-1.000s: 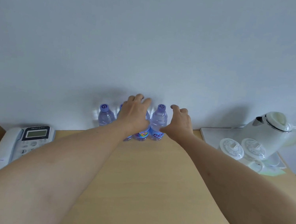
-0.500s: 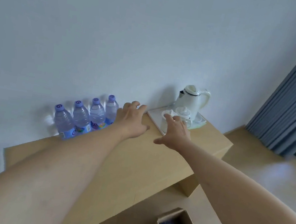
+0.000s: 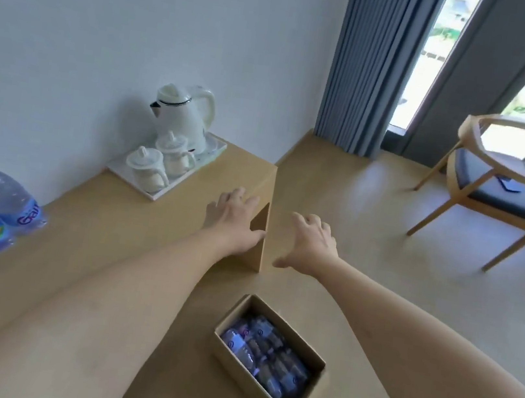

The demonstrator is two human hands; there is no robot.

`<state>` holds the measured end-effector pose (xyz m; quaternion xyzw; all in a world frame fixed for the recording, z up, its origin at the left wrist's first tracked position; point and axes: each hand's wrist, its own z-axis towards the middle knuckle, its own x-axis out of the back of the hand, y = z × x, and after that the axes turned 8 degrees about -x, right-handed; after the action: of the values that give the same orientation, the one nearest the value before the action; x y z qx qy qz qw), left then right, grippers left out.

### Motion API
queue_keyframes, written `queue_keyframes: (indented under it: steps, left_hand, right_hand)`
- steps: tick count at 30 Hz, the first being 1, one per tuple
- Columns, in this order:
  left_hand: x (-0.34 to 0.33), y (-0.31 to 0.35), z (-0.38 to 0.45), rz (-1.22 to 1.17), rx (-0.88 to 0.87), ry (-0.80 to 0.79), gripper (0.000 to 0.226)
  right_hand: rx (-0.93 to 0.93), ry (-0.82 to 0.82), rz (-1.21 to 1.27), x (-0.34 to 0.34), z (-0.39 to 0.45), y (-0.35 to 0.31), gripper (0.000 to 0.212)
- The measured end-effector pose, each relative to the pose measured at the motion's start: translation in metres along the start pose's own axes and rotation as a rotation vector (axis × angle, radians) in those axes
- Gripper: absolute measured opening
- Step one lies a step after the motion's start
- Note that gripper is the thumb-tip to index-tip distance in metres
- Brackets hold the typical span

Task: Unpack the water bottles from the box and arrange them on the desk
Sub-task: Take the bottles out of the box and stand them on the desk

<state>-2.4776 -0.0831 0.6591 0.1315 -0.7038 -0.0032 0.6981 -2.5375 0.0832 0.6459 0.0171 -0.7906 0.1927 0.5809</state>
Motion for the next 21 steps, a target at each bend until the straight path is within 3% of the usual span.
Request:
queue_keyframes:
  steps: [9,21]
  left_hand:
    - [-0.147,0.072,0.034,0.023,-0.113,-0.277,0.069]
    - [-0.321,0.03,0.026,0.04,-0.078,-0.551,0.064]
  right_hand:
    - [-0.206,-0.247,0.082,-0.09,0.041,0.141,0.112]
    - [-0.402,-0.567,0.157,-0.27,0.054,0.215,0.102]
